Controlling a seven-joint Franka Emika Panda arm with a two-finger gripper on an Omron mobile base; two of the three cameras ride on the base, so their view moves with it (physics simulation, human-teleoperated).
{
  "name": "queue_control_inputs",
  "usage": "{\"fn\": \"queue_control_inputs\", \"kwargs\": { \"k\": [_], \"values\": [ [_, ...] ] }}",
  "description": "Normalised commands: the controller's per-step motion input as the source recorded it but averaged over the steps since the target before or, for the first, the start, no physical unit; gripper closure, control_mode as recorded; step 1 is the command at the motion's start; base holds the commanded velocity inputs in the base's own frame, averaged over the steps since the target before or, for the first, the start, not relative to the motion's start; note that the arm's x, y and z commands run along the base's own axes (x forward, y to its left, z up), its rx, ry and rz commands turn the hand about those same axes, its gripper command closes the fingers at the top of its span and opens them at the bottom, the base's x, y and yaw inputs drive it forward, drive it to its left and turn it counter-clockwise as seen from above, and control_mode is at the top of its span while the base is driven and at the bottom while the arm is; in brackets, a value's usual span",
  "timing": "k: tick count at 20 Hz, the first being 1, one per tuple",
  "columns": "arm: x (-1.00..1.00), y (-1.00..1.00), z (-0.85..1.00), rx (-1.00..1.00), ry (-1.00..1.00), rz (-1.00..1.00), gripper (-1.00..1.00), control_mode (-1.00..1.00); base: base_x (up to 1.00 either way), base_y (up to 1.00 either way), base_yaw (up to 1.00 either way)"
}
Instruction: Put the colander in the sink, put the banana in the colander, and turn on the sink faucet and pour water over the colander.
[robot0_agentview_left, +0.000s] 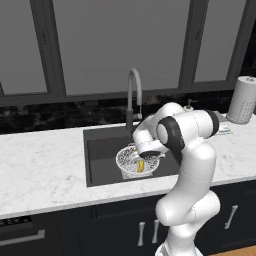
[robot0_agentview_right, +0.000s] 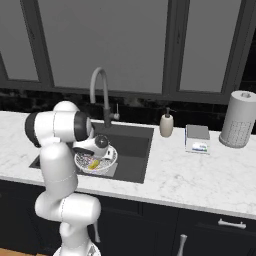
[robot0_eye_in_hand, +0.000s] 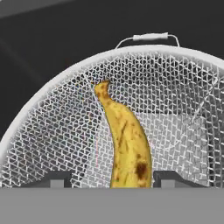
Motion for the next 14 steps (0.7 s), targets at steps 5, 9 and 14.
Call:
{"fn": "queue_control_inputs", "kwargs": {
  "k": [5, 9, 14],
  "values": [
    [0.00, -0.02, 0.33, 0.00, -0.05, -0.04, -1.00, -1.00, 0.00, 0.00, 0.00],
    [-0.01, -0.23, 0.75, 0.00, -0.08, -0.02, -1.00, -1.00, 0.00, 0.00, 0.00],
    [-0.09, -0.59, 0.96, 0.00, -0.05, 0.00, -1.00, -1.00, 0.00, 0.00, 0.00]
  ]
}}
